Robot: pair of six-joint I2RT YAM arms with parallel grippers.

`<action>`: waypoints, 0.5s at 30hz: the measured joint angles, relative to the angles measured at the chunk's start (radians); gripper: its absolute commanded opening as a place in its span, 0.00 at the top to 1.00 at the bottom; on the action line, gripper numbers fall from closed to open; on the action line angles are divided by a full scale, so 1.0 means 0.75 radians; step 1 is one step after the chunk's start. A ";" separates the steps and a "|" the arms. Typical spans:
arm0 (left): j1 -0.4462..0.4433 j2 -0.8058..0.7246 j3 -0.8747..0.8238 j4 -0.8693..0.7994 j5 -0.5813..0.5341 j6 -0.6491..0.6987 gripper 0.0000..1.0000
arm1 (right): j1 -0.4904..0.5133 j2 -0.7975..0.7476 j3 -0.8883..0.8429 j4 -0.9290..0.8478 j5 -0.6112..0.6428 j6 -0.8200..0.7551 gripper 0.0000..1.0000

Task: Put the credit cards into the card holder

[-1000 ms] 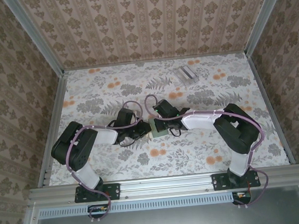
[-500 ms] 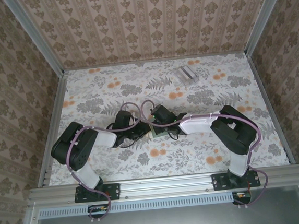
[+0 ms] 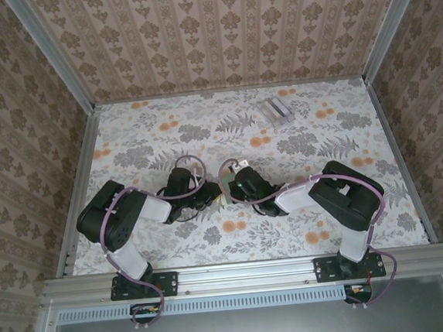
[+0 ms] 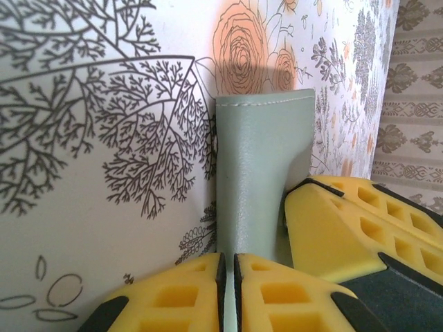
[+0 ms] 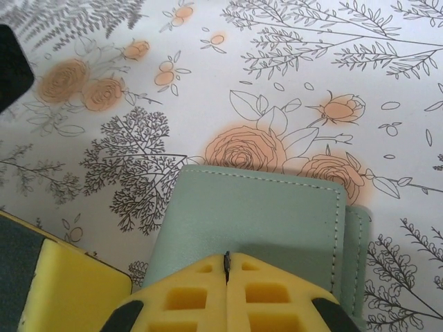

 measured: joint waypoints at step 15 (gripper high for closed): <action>0.000 -0.208 -0.153 -0.106 -0.066 0.015 0.83 | -0.234 0.158 -0.172 0.632 -0.546 0.039 1.00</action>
